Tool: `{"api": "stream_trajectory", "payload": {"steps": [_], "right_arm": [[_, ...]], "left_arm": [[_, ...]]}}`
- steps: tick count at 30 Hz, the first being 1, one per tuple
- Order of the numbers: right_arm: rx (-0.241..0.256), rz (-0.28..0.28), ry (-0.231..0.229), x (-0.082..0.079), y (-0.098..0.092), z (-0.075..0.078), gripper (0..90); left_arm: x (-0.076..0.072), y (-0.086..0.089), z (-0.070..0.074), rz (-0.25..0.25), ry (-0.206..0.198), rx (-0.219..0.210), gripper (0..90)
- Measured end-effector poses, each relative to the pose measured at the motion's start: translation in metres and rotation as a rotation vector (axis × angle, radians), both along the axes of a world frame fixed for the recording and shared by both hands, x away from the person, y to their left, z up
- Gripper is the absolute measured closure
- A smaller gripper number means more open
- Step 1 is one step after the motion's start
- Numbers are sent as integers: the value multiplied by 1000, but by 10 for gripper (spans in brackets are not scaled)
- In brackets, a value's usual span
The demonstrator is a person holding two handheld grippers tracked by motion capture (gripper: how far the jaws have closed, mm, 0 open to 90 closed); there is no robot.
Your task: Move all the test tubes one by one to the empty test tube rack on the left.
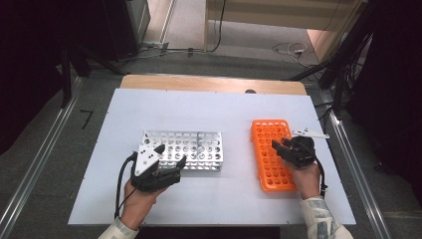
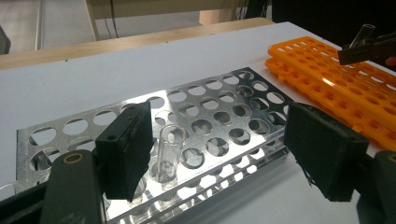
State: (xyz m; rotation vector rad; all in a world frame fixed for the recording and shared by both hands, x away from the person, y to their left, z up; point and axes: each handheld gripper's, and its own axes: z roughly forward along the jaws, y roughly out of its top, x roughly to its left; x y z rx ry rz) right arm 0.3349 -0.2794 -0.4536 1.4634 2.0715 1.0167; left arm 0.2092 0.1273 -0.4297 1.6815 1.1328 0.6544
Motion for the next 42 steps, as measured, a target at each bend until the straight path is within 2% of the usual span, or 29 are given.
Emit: {"api": "stream_trajectory", "payload": {"steps": [9, 18, 24, 30, 37, 42], "right_arm": [[-50, -6, 2, 2, 5, -1, 689], [-35, -10, -19, 0, 3, 2, 726], [-19, -14, -53, -5, 0, 14, 727], [11, -13, -92, -14, -6, 32, 728], [41, 39, -117, -29, -4, 49, 729], [35, 129, -107, -41, 12, 55, 729]], "left_arm": [[0, -1, 0, -5, 2, 4, 237], [-1, 0, 0, -3, -2, 5, 236], [-1, 0, 1, -5, 0, 3, 236], [-2, 0, 1, -8, -3, 3, 236], [-2, -1, 2, -14, -3, 2, 236], [-3, -1, 2, -17, -1, 1, 236]]}}
